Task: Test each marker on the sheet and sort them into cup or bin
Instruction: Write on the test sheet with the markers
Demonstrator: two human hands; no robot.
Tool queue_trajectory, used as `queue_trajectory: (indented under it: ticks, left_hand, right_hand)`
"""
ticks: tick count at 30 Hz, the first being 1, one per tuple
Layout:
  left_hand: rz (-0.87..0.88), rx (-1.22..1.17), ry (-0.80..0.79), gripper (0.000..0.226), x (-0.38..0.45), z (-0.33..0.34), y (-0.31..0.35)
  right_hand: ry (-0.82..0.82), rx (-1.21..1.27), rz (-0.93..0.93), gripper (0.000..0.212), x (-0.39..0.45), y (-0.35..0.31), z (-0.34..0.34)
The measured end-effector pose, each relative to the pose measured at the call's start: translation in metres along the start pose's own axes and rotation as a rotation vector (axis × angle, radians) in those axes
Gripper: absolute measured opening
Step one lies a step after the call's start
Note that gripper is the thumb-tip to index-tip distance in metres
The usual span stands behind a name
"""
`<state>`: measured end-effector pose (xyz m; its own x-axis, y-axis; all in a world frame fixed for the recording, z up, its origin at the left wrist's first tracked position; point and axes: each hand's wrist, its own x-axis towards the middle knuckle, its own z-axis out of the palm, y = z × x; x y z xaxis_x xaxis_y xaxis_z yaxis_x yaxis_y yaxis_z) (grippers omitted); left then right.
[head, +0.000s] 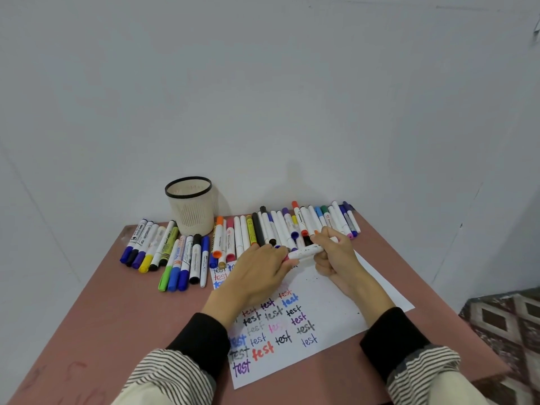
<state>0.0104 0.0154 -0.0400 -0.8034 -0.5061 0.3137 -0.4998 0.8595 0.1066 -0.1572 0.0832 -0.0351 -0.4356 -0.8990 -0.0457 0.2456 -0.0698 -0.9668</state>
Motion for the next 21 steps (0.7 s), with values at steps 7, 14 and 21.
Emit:
queue_trajectory:
  ticks: [7, 14, 21]
  left_hand:
    - [-0.016, -0.134, -0.101, 0.041, 0.006, 0.002, 0.005]
    - [-0.052, -0.238, -0.121, 0.052, 0.006, 0.005, 0.001]
    - [-0.004, -0.008, 0.078, 0.053, 0.008, -0.001, -0.006]
  right_hand:
    - [0.026, -0.020, 0.020, 0.040, 0.002, -0.001, -0.003]
    - [0.026, 0.026, -0.032, 0.040, 0.001, -0.003, -0.002]
    - [-0.103, 0.304, 0.120, 0.031, -0.002, -0.006, 0.003]
